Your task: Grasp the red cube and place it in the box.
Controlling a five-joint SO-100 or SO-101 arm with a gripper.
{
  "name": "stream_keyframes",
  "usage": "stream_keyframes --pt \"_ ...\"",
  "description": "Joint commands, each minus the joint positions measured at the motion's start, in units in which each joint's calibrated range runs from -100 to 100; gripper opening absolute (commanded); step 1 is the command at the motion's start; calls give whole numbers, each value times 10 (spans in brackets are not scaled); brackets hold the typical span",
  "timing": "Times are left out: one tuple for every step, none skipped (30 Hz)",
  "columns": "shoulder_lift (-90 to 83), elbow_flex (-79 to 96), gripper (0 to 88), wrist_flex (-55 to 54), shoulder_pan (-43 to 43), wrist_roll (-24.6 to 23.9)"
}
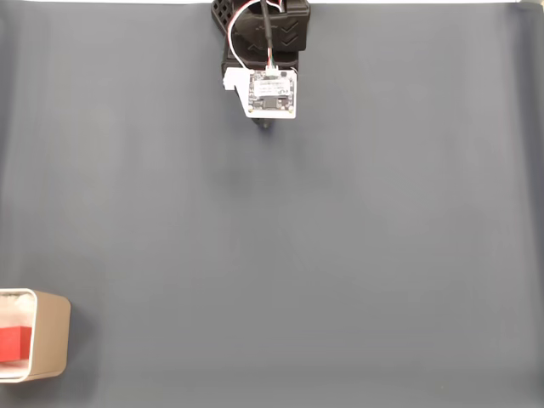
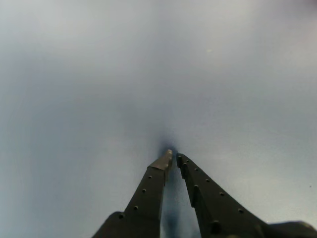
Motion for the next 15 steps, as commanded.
stream_keyframes --pt "-1 5 0 21 3 -6" --pt "-1 5 0 21 3 -4" --pt "-1 5 1 22 3 0" --pt "-1 5 2 23 3 2" --pt "-1 5 2 23 3 3" --pt "-1 5 2 23 4 3" --pt "-1 5 2 23 4 3" --pt "-1 5 2 23 4 3" --pt "-1 5 2 23 4 3" --pt "-1 5 2 23 4 3" --pt "-1 5 2 23 4 3" --pt "-1 5 2 23 4 3" --pt "-1 5 2 23 4 4" --pt "-1 5 2 23 4 4" --pt "-1 5 2 23 4 4"
